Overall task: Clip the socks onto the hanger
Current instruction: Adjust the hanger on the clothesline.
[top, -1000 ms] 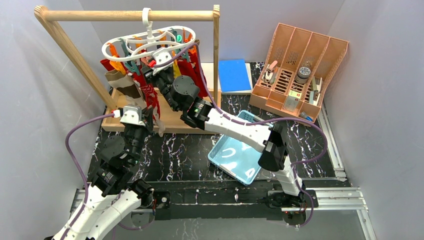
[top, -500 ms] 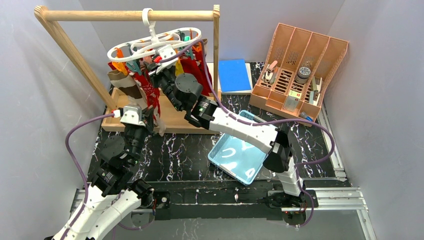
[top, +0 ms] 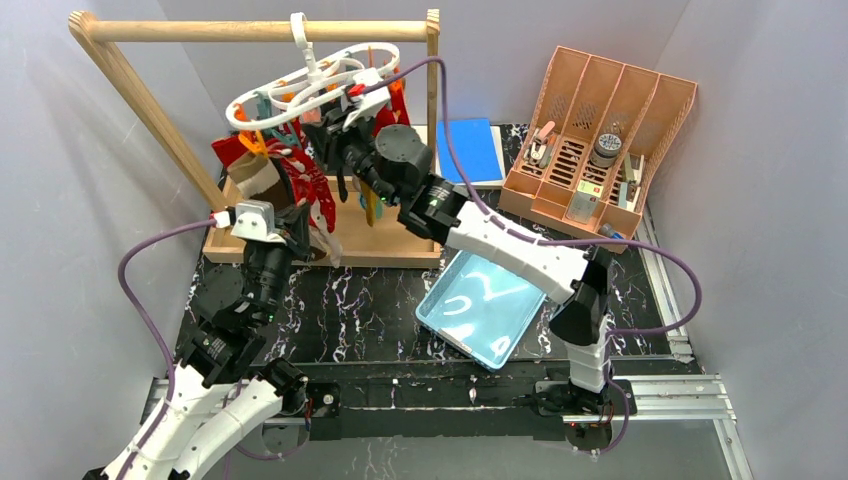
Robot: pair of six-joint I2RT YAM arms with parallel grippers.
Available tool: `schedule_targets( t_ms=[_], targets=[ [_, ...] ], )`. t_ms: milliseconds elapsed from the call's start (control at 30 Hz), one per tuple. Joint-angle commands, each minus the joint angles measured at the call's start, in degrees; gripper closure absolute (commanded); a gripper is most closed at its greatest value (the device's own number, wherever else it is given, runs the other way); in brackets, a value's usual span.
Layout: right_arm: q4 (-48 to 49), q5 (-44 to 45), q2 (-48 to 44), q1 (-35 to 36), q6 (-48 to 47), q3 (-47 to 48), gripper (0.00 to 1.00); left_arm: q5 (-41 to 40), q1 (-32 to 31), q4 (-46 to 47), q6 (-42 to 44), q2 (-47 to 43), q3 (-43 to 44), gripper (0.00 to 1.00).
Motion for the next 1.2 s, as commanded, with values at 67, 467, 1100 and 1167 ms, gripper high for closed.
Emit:
schedule_targets(
  t_ms=[67, 467, 1100, 1167],
  targets=[
    [6.43, -8.53, -9.63, -7.55, 12.81, -10.84, 0.99, 2.23, -0.04, 6.67, -4.84, 3.64, 3.57, 1.00],
    [3.46, -8.62, -14.72, -10.31, 10.06, -14.92, 0.95, 9.78, -0.04, 17.27, -7.98, 12.64, 2.99, 1.00],
    [-2.07, -4.65, -14.32, -10.46, 2.61, -11.59, 0.34, 11.18, -0.03, 21.15, -3.99, 18.71, 4.31, 1.00],
    [-1.48, -5.05, -14.21, -10.42, 1.41, -11.57, 0.32, 11.44, -0.04, 21.27, -3.41, 19.03, 4.44, 1.00]
  ],
)
